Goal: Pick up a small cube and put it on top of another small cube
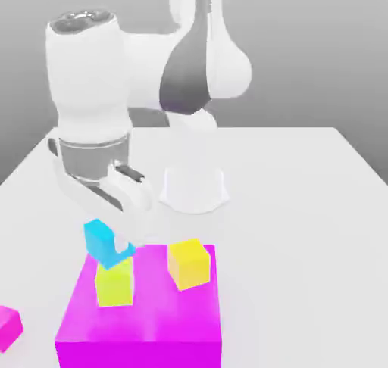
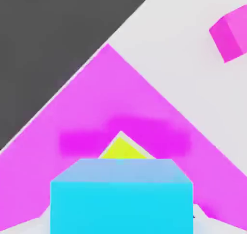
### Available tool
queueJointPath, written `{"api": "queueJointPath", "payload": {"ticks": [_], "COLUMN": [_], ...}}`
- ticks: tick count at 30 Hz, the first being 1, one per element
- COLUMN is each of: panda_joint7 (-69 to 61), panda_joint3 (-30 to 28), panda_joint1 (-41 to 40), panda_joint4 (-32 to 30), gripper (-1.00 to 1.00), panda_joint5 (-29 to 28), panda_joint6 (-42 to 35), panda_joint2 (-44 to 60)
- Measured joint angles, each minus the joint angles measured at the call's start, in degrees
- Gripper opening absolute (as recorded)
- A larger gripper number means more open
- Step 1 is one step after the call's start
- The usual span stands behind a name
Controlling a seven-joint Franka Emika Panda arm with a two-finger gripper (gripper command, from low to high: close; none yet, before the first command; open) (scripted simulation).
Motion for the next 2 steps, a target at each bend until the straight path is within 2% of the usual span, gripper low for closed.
{"api": "queueJointPath", "payload": {"ticks": [2], "panda_joint7": [0.0], "panda_joint3": [0.0], "panda_joint1": [0.0], "panda_joint4": [0.0], "gripper": [1.0], "panda_joint5": [0.0], "panda_joint6": [0.0], "panda_joint2": [0.0]}}
